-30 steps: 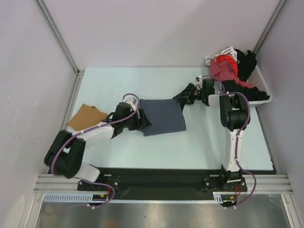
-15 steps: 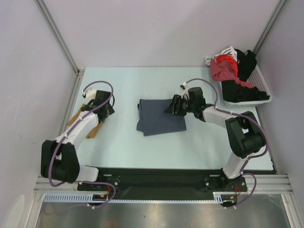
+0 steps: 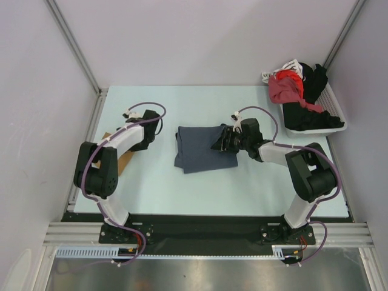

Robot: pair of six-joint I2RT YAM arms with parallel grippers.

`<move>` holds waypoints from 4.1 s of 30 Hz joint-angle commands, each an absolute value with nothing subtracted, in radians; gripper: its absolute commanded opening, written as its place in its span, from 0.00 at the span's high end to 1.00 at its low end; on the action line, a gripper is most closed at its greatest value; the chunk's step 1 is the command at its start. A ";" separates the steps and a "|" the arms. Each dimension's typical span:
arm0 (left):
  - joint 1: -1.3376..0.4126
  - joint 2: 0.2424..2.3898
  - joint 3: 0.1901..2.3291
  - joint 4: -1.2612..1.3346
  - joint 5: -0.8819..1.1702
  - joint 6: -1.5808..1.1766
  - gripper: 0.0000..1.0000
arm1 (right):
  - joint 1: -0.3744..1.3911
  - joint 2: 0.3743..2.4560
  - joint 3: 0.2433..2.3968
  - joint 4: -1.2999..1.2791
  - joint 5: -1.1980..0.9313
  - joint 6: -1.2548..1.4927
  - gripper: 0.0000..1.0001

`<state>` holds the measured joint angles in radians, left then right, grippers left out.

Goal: Fold and stack the tank tops
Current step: Neatly place the folded tank top to the corner

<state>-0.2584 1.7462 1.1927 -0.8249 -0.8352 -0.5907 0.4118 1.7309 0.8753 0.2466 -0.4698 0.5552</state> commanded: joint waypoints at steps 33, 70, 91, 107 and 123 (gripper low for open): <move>-0.242 1.861 1.135 -0.658 -0.790 -0.387 1.00 | 0.393 1.759 0.865 0.316 -0.457 0.563 0.45; -1.247 1.154 0.696 -0.866 -0.541 -1.130 0.06 | 0.684 1.626 0.815 0.170 -0.523 0.658 0.27; -0.663 0.641 0.410 -0.874 -0.492 -1.209 0.06 | 0.865 1.966 1.173 0.014 -0.482 0.661 0.26; -0.321 0.612 0.213 -0.473 -0.123 -0.948 0.55 | 0.874 2.114 1.282 0.071 -0.571 0.698 0.58; -0.319 0.640 0.256 -0.451 -0.172 -0.905 1.00 | 0.933 2.102 1.454 -0.089 -0.473 0.569 1.00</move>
<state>-0.3256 0.6582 0.2081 -0.4049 -0.1493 -0.9409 0.9104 2.1311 1.3922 -0.0654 -0.5068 0.6209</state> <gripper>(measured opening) 0.036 0.043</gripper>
